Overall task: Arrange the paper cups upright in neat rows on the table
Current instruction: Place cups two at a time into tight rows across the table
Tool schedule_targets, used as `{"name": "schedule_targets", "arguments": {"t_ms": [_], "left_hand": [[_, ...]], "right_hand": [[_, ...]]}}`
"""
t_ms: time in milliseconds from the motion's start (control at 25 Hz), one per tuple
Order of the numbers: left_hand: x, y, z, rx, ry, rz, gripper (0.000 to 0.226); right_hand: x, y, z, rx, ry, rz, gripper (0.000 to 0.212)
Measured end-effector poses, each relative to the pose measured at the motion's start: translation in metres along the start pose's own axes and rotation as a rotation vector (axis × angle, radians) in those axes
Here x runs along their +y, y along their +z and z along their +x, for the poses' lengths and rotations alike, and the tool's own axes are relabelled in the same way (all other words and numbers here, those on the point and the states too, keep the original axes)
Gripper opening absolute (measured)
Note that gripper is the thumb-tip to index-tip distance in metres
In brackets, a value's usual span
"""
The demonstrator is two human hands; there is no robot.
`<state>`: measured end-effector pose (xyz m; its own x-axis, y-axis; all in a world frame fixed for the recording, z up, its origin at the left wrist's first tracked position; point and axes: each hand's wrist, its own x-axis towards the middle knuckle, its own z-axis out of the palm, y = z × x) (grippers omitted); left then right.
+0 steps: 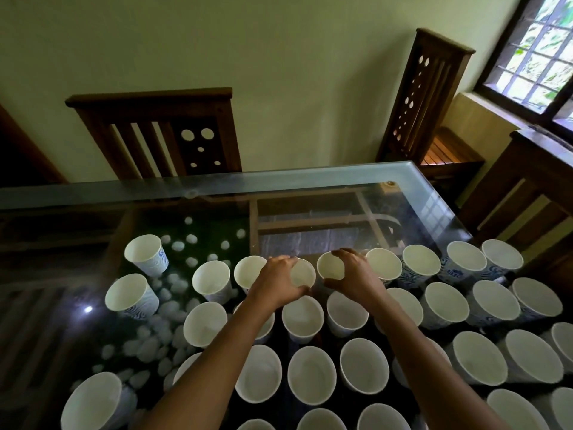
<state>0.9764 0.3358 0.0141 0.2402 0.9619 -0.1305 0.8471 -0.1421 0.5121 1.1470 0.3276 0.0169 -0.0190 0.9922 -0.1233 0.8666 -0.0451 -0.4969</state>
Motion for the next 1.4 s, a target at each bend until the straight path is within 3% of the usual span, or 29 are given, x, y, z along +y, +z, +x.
{"name": "schedule_targets", "arguments": {"t_ms": [840, 1200, 1400], "left_hand": [[-0.006, 0.01, 0.007, 0.064, -0.007, -0.054, 0.071], [-0.067, -0.028, -0.035, 0.268, -0.101, -0.077, 0.053], [-0.107, -0.041, -0.054, 0.34, -0.148, -0.113, 0.052]], "right_hand": [[0.005, -0.005, 0.002, 0.059, 0.014, 0.004, 0.074], [-0.066, 0.022, -0.004, -0.005, -0.204, 0.053, 0.063], [-0.098, 0.048, -0.002, -0.089, -0.222, 0.076, 0.063]]}}
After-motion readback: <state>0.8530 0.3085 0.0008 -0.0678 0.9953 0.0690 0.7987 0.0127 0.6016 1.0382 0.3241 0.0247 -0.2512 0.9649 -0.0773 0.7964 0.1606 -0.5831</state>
